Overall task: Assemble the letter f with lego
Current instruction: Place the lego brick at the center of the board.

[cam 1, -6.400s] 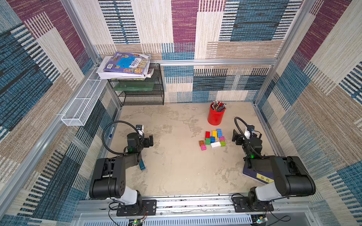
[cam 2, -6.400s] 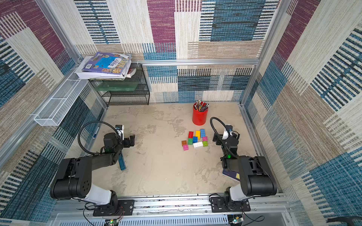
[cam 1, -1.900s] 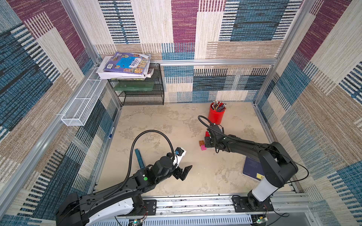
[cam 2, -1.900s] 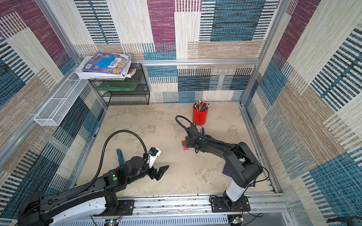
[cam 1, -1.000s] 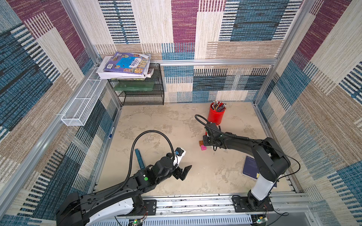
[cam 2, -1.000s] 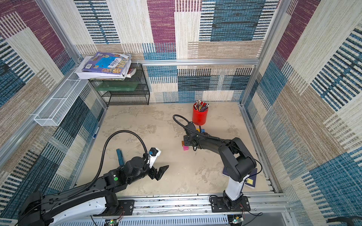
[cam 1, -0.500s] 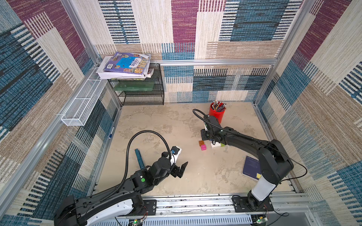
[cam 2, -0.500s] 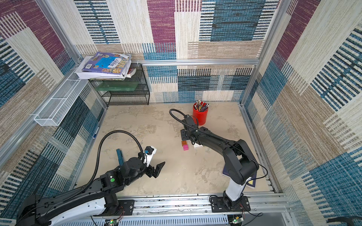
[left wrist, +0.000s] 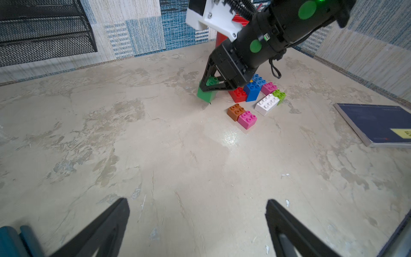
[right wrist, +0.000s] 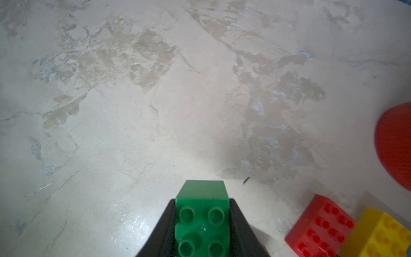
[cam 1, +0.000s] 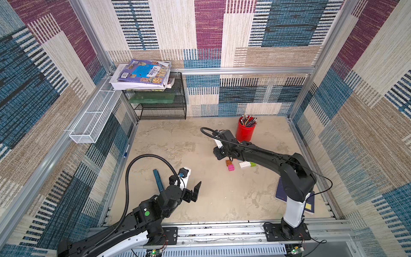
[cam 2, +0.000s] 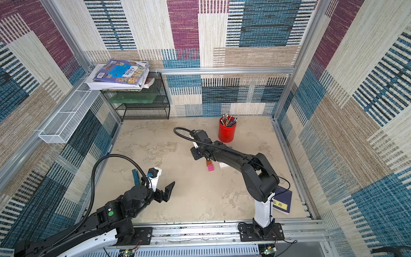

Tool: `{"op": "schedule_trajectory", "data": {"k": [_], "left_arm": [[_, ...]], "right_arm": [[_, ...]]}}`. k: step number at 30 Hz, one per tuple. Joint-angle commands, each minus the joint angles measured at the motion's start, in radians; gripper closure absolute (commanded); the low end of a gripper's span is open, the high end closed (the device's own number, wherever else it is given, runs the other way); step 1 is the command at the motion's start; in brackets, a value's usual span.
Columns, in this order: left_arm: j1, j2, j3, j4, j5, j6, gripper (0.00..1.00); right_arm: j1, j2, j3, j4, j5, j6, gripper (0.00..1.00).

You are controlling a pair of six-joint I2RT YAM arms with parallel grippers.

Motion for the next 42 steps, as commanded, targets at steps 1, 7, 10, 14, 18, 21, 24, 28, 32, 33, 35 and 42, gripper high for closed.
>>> {"op": "schedule_trajectory", "data": {"k": [1,7,10,14,18,21,24,28,32,33,35,42], "left_arm": [[0.001,-0.033,-0.009,-0.054,-0.042,-0.031,0.01],[0.001,-0.046,-0.015,-0.065,-0.042,-0.034,0.01],[0.000,-0.046,-0.015,-0.068,-0.043,-0.038,0.01],[0.001,-0.047,-0.023,-0.064,-0.033,-0.038,0.01],[0.001,-0.046,-0.025,-0.066,-0.025,-0.033,0.01],[0.001,-0.046,-0.030,-0.058,-0.022,-0.029,0.01],[0.001,-0.046,-0.035,-0.051,-0.020,-0.030,0.01],[0.001,-0.046,-0.036,-0.051,-0.021,-0.034,0.01],[0.001,-0.046,-0.037,-0.052,-0.017,-0.037,0.01],[0.001,-0.046,-0.038,-0.050,-0.017,-0.037,0.01],[0.001,-0.046,-0.041,-0.048,-0.016,-0.037,0.01],[0.001,-0.046,-0.046,-0.042,-0.009,-0.038,0.01]], "right_arm": [[0.031,0.027,0.017,0.042,-0.026,-0.052,0.71],[0.081,0.082,0.052,0.058,-0.045,-0.094,0.70],[0.092,0.110,0.079,0.042,-0.047,-0.109,0.69],[0.094,0.130,0.094,0.010,-0.049,-0.132,0.69],[0.094,0.118,0.059,-0.001,-0.099,-0.183,0.68],[0.094,0.112,0.038,-0.006,-0.133,-0.217,0.68],[0.094,0.109,0.015,0.009,-0.146,-0.234,0.68],[0.094,0.120,0.016,0.013,-0.129,-0.227,0.67],[0.094,0.127,0.013,0.023,-0.127,-0.222,0.66],[0.094,0.126,0.009,0.030,-0.132,-0.222,0.66],[0.094,0.124,0.004,0.038,-0.142,-0.224,0.65],[0.094,0.126,0.004,0.042,-0.175,-0.243,0.60]]}}
